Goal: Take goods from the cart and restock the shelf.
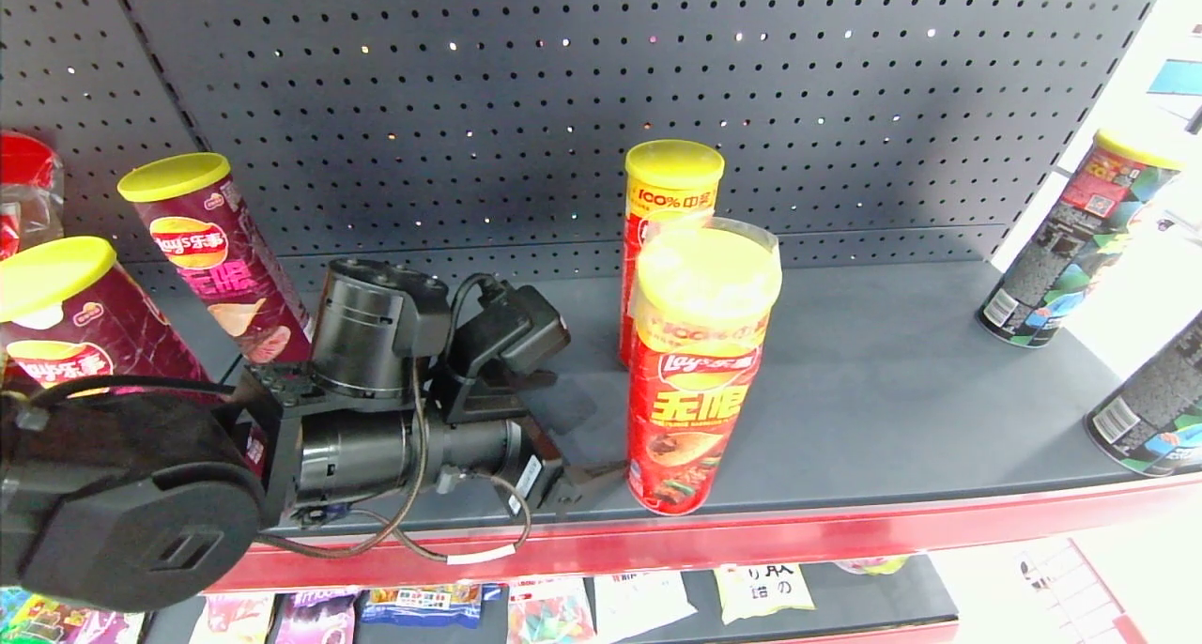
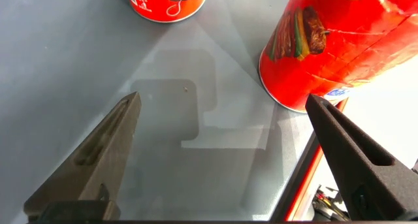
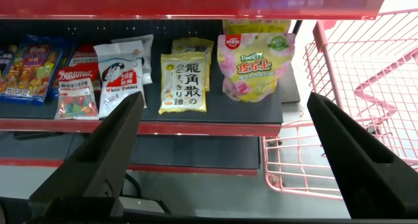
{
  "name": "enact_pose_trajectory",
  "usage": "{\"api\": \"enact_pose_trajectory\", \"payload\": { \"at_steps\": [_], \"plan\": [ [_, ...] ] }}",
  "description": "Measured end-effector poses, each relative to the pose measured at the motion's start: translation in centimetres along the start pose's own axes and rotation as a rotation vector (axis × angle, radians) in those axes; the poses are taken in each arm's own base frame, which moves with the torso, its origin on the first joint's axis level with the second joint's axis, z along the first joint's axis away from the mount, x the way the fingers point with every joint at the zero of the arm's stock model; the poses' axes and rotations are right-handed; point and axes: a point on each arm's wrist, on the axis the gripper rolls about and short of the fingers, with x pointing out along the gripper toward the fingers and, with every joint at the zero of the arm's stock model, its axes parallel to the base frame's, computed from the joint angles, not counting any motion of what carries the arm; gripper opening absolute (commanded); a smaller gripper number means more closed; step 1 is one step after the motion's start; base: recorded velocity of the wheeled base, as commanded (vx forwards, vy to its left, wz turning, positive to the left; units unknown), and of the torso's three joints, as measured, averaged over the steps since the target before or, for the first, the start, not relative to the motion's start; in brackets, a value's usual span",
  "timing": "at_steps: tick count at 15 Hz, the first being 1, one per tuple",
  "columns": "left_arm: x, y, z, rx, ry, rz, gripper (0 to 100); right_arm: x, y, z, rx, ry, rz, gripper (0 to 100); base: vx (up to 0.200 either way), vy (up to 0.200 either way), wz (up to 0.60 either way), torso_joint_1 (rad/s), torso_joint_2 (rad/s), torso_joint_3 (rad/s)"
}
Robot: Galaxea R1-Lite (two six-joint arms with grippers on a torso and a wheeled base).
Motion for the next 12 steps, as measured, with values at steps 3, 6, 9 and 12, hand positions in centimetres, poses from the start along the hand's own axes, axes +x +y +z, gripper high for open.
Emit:
{"api": "enact_pose_trajectory", "payload": {
  "at_steps": [3, 6, 9, 12],
  "plan": [
    [0.1, 0.1, 0.2, 0.001, -0.006, 0.001, 100, 0.0, 0.0, 0.0, 0.000, 0.000, 0.000, 100, 0.000, 0.000, 0.00, 0.000, 0.00, 0.000],
    [0.3, 0.1, 0.3, 0.002, -0.008, 0.002, 100, 0.0, 0.0, 0.0, 0.000, 0.000, 0.000, 100, 0.000, 0.000, 0.00, 0.000, 0.00, 0.000],
    [0.1, 0.1, 0.1, -0.001, -0.003, 0.002, 100, 0.0, 0.0, 0.0, 0.000, 0.000, 0.000, 100, 0.000, 0.000, 0.00, 0.000, 0.00, 0.000],
    [-1.6, -0.5, -0.9, -0.007, 0.013, -0.001, 100, 0.0, 0.0, 0.0, -0.001, 0.000, 0.000, 100, 0.000, 0.000, 0.00, 0.000, 0.00, 0.000]
  ]
}}
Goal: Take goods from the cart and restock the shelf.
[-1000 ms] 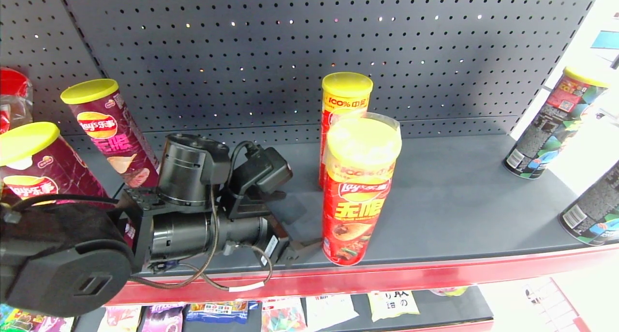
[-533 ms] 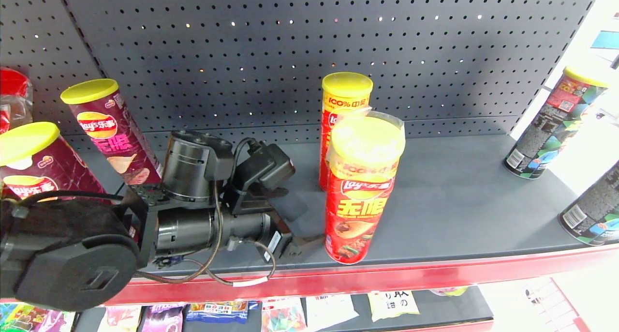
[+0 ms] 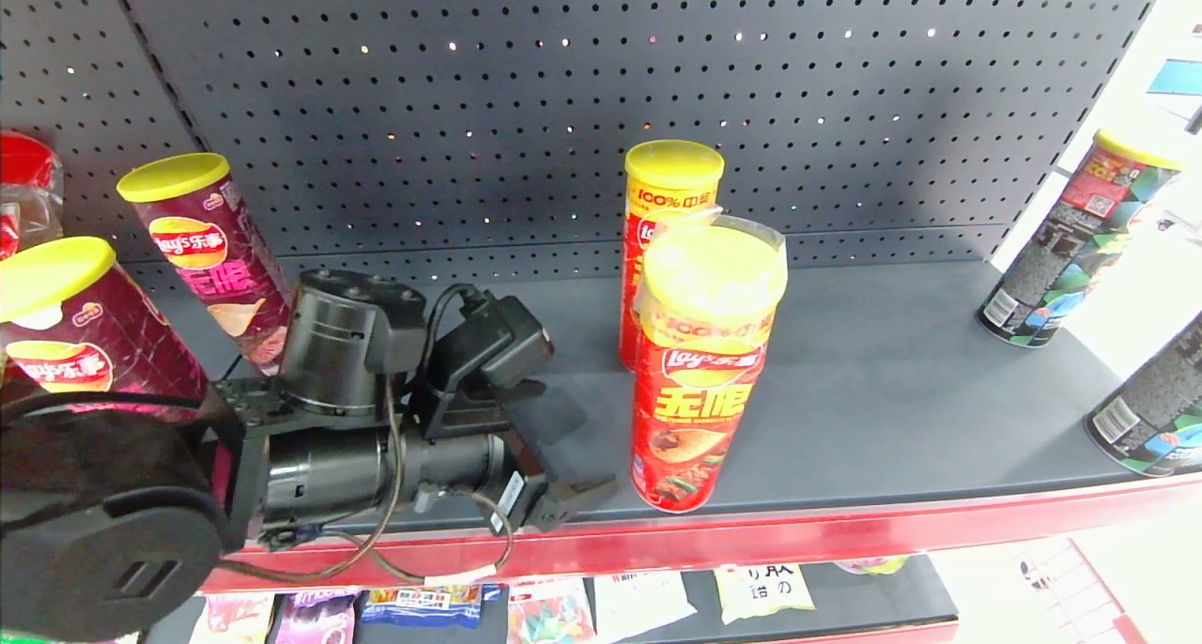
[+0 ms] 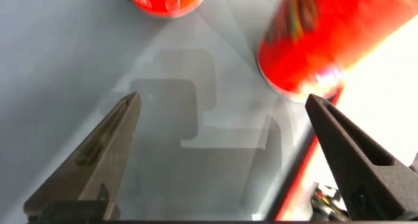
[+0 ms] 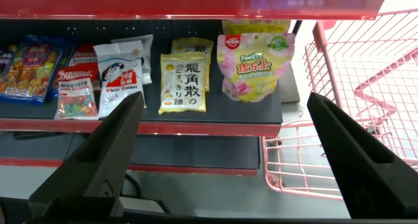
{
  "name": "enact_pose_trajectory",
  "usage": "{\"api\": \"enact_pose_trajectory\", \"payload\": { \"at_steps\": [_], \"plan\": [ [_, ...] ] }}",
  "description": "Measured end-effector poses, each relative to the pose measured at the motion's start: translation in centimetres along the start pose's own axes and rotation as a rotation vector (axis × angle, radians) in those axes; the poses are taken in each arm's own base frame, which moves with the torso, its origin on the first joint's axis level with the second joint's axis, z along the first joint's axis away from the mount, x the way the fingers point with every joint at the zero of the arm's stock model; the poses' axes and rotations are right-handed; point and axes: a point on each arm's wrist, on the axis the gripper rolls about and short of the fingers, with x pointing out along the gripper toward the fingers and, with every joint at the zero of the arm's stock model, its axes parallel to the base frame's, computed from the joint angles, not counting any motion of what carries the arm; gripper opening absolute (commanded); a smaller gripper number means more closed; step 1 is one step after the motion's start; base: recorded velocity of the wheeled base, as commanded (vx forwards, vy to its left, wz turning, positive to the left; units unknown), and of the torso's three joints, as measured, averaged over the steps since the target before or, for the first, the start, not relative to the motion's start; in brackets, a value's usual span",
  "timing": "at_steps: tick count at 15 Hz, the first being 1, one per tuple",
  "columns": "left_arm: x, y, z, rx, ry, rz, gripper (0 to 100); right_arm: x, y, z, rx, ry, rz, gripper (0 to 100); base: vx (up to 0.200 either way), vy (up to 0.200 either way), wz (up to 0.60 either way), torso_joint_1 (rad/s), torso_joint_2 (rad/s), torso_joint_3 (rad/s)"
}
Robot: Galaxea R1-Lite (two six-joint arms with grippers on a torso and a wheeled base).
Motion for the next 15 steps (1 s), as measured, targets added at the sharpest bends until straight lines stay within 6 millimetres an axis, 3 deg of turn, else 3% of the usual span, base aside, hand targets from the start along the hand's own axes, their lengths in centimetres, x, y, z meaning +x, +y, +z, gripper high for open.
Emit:
{"api": "enact_pose_trajectory", "payload": {
  "at_steps": [4, 7, 11, 15],
  "plan": [
    [-4.9, -1.6, -2.5, -0.026, 0.005, 0.007, 100, 0.0, 0.0, 0.0, -0.005, -0.001, 0.002, 100, 0.000, 0.000, 0.00, 0.000, 0.00, 0.000],
    [-10.1, -3.1, -4.9, -0.045, -0.042, 0.046, 100, 0.0, 0.0, 0.0, -0.006, -0.001, 0.010, 100, 0.000, 0.000, 0.00, 0.000, 0.00, 0.000],
    [-17.6, -5.4, -10.3, -0.125, -0.057, 0.162, 100, 0.0, 0.1, 0.0, -0.057, 0.000, 0.058, 100, 0.000, 0.000, 0.00, 0.000, 0.00, 0.000],
    [-22.3, -9.0, -16.5, -0.288, -0.022, 0.359, 100, 0.0, 0.1, 0.0, -0.068, -0.001, 0.061, 100, 0.000, 0.000, 0.00, 0.000, 0.00, 0.000]
  ]
}}
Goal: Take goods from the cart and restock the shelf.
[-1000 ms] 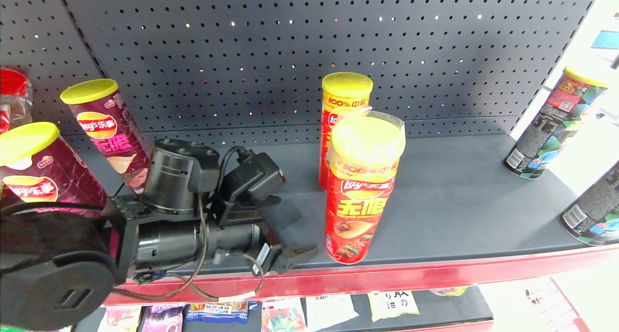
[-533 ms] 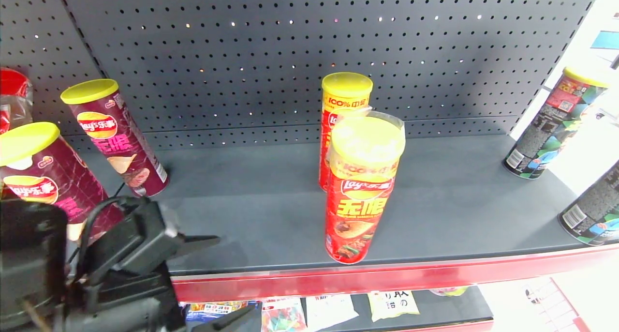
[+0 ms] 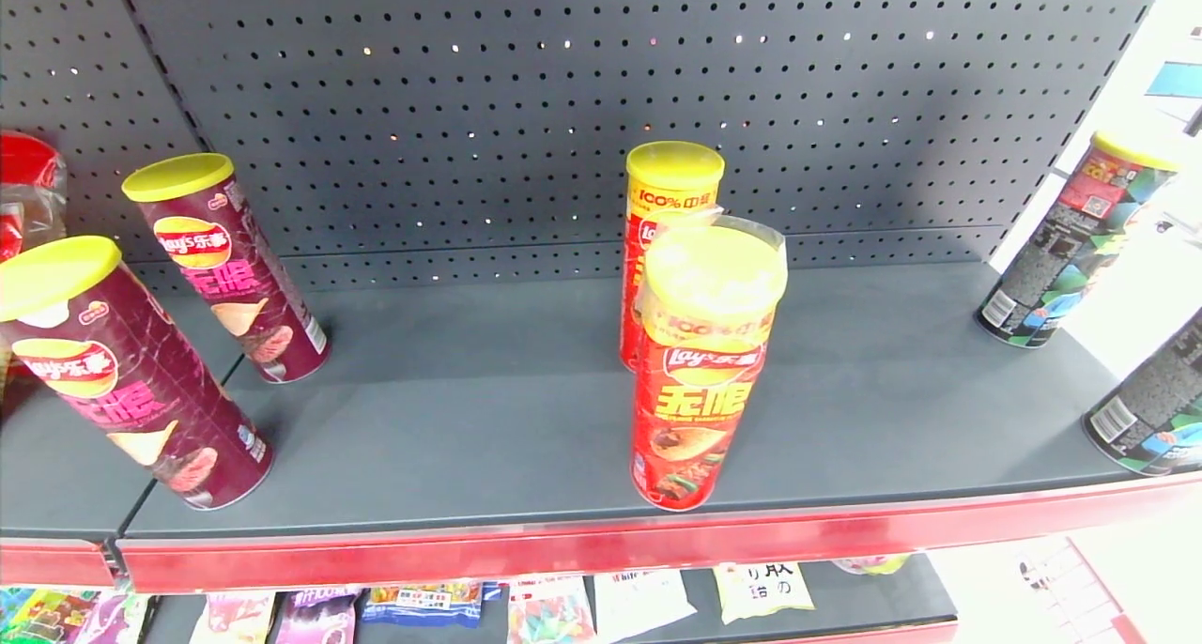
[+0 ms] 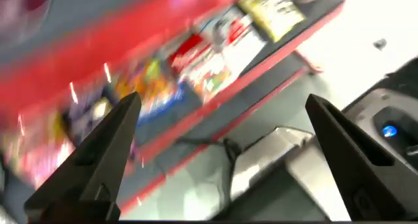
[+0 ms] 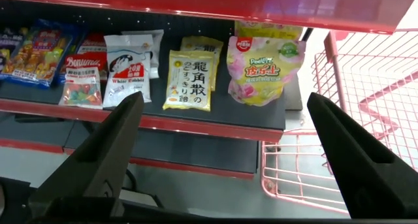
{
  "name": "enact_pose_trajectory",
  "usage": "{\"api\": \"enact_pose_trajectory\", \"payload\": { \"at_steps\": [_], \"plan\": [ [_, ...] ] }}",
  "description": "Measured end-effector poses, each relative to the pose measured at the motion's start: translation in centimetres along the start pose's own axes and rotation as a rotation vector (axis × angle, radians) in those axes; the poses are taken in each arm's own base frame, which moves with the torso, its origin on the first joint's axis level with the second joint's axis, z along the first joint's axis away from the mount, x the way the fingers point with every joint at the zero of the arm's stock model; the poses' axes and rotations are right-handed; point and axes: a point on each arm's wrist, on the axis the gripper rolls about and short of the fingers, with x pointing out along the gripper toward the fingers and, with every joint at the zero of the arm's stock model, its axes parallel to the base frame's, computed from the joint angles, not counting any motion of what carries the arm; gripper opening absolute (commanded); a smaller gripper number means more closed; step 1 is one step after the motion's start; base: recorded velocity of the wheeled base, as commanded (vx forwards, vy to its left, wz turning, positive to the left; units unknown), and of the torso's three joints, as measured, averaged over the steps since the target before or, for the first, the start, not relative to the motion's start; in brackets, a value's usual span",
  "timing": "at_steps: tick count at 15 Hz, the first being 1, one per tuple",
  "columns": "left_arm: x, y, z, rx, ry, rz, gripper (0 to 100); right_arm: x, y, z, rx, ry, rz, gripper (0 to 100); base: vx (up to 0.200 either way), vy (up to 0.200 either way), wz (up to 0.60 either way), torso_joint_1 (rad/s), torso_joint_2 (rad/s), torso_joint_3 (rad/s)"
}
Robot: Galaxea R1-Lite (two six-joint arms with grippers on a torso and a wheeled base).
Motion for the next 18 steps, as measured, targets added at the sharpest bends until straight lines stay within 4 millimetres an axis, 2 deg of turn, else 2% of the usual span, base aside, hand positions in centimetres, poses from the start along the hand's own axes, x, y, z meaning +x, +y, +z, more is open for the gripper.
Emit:
{"api": "enact_pose_trajectory", "payload": {
  "at_steps": [2, 5, 7, 9, 12, 14, 16, 18],
  "plan": [
    [-1.1, -0.6, -1.3, -0.118, -0.062, 0.190, 100, 0.0, 0.0, 0.1, 0.004, -0.009, -0.002, 100, 0.000, 0.000, 0.00, 0.000, 0.00, 0.000],
    [-1.6, -1.4, -2.0, -0.236, -0.154, 0.424, 100, -0.1, -0.1, 0.7, 0.024, -0.059, -0.022, 100, 0.000, 0.000, 0.00, 0.000, 0.00, 0.000],
    [-1.6, -1.6, -2.1, -0.230, -0.219, 0.415, 100, -0.1, -0.2, 0.6, 0.051, -0.056, -0.064, 100, 0.000, 0.000, 0.00, 0.000, 0.00, 0.000],
    [-1.5, -1.8, -2.4, -0.190, -0.285, 0.315, 100, 0.0, -0.1, 0.6, 0.063, -0.043, -0.093, 100, 0.000, 0.000, 0.00, 0.000, 0.00, 0.000],
    [-1.4, -1.4, -2.3, -0.154, -0.390, 0.402, 100, 0.2, 0.2, 1.1, 0.084, -0.016, -0.182, 100, 0.000, 0.000, 0.00, 0.000, 0.00, 0.000],
    [-0.5, -0.9, -2.6, -0.105, -0.470, 0.450, 100, 0.2, 0.4, 1.0, 0.095, -0.009, -0.226, 100, 0.000, 0.000, 0.00, 0.000, 0.00, 0.000],
    [0.1, -0.8, -3.3, -0.104, -0.445, 0.459, 100, 0.5, 0.5, 0.7, 0.071, -0.041, -0.186, 100, 0.000, 0.000, 0.00, 0.000, 0.00, 0.000],
    [0.2, -0.7, -3.5, -0.106, -0.438, 0.459, 100, 1.1, 0.7, 1.0, 0.035, -0.185, -0.085, 100, 0.000, 0.000, 0.00, 0.000, 0.00, 0.000]
  ]
}}
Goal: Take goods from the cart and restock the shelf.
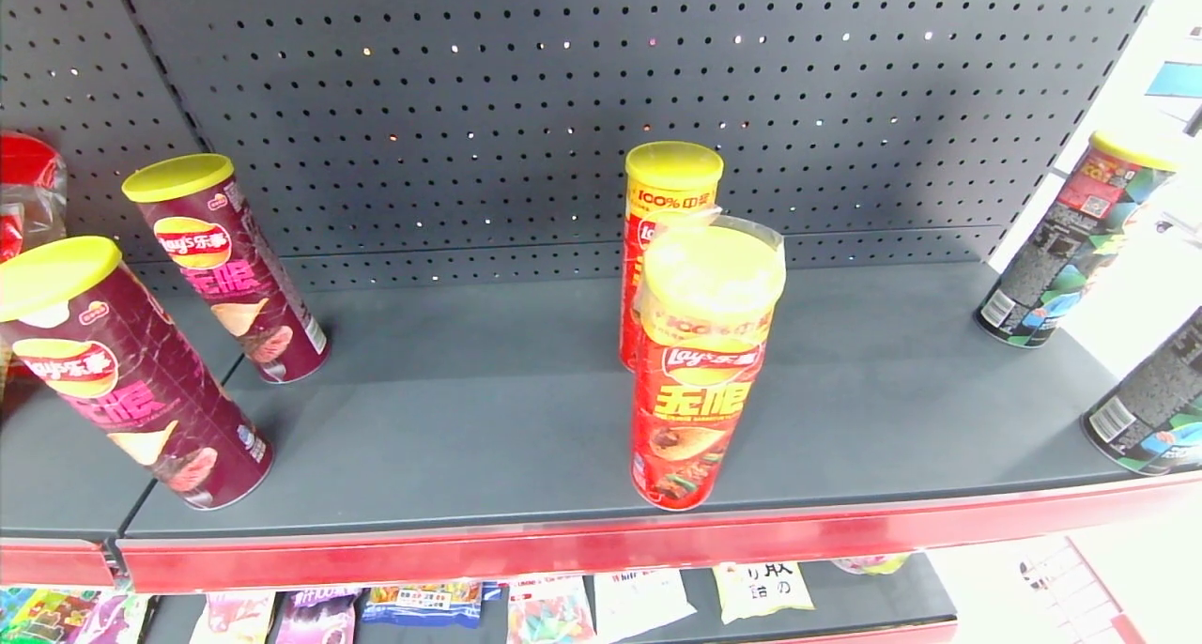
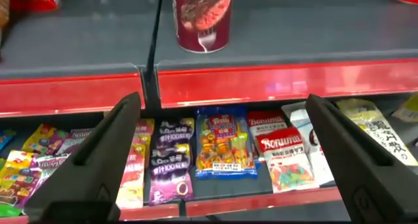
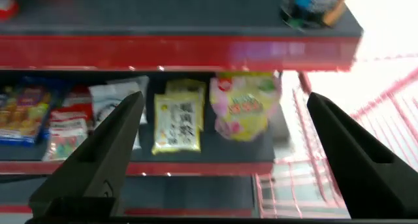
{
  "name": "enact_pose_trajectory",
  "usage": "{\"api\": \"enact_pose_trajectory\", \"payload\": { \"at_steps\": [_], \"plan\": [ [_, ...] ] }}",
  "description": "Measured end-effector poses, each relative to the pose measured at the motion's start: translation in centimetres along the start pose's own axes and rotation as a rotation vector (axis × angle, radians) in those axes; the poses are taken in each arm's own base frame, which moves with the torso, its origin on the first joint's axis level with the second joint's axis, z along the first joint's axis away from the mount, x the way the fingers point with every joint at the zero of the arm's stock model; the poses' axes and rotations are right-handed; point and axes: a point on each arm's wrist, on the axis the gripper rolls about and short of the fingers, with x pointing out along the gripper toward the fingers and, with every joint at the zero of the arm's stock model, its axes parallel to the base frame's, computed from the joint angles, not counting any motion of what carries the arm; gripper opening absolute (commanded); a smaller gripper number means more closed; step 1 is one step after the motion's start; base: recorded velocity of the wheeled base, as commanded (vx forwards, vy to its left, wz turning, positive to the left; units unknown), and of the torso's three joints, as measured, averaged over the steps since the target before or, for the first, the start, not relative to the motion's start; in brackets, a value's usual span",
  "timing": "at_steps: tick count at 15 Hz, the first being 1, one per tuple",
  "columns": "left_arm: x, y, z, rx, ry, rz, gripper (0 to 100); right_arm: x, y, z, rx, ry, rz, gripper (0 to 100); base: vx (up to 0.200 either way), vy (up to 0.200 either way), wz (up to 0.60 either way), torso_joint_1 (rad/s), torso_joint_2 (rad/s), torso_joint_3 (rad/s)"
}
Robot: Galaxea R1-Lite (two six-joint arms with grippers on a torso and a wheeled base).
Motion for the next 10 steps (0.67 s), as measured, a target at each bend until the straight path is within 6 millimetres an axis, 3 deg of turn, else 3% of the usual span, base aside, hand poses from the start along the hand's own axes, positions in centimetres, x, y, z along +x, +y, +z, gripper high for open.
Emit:
{"api": "enact_pose_trajectory", "payload": {
  "at_steps": [3, 10],
  "plan": [
    [0.0, 0.0, -0.1, 0.000, 0.003, 0.000, 100, 0.6, 0.1, -1.3, 0.009, -0.015, 0.021, 100, 0.000, 0.000, 0.00, 0.000, 0.00, 0.000],
    [0.0, 0.0, -0.1, -0.001, 0.004, 0.002, 100, 0.9, -0.3, -1.5, 0.078, 0.052, -0.335, 100, 0.000, 0.000, 0.00, 0.000, 0.00, 0.000]
  ]
}}
